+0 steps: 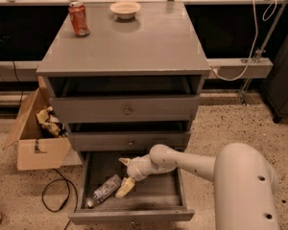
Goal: Pick blue plastic bottle from bottom drawer and place on counter
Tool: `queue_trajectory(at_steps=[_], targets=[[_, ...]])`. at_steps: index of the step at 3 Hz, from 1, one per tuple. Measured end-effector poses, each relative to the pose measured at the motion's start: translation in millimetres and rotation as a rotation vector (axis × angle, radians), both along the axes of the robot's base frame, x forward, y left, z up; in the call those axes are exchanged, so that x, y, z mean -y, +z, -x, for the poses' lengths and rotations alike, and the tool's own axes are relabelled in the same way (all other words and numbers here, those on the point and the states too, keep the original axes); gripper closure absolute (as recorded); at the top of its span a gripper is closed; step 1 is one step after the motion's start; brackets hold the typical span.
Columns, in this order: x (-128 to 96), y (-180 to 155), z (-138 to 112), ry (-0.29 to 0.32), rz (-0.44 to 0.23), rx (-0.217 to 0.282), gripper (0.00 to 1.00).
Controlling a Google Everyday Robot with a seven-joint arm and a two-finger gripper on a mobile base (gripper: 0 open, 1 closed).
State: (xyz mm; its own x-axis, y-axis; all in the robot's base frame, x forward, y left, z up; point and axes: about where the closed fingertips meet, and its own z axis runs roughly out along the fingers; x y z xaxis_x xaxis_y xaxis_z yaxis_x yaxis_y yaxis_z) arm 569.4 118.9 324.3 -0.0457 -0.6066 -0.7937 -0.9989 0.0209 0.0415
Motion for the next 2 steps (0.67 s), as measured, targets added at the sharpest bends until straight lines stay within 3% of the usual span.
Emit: queue_trajectory(at_steps=[2], targets=[[-46, -39, -7, 0.043, -0.031, 0.109, 0.00]])
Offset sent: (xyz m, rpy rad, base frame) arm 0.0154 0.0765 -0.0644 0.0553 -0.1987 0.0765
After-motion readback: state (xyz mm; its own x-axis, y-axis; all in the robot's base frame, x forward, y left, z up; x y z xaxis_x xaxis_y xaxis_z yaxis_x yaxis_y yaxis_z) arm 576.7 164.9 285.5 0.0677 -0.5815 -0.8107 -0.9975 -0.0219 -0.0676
